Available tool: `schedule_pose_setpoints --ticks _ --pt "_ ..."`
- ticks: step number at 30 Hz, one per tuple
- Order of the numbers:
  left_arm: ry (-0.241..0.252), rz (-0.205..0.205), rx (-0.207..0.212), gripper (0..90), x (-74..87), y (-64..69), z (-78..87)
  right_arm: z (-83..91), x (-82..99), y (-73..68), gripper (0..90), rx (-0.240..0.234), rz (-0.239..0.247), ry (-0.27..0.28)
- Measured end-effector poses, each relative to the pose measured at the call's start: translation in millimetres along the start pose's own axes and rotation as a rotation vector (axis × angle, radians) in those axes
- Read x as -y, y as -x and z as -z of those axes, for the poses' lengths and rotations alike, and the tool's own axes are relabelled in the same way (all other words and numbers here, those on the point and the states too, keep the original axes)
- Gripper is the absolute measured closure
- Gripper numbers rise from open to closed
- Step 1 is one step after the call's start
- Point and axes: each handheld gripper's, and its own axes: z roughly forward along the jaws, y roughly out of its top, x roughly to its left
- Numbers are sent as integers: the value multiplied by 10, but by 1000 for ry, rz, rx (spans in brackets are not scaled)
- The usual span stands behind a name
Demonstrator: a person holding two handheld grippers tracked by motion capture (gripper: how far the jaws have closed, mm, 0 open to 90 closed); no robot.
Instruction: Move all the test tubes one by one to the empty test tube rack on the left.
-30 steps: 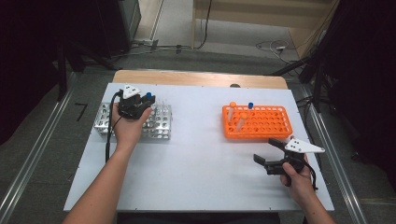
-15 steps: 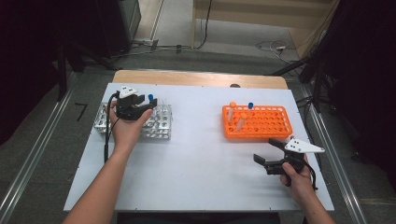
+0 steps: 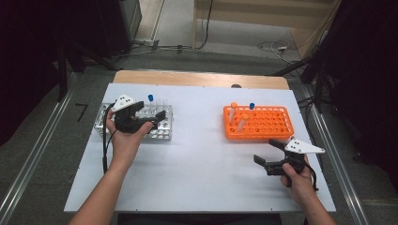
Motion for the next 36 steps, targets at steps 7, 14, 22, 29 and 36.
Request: schedule_pose_setpoints --ticks 7,14,22,29,36 --pt "24 -16 60 0 91 196 142 1 -9 -8 16 4 3 3" --pt "47 -52 124 0 225 405 258 3 -44 -28 16 43 -9 -6" --pt "22 -78 185 0 444 595 233 -20 -124 -49 16 65 -15 0" --pt "16 -100 212 0 481 697 196 -79 -256 -42 22 75 -17 22" --pt "7 -87 215 0 502 689 173 -243 -425 59 99 170 -64 19"
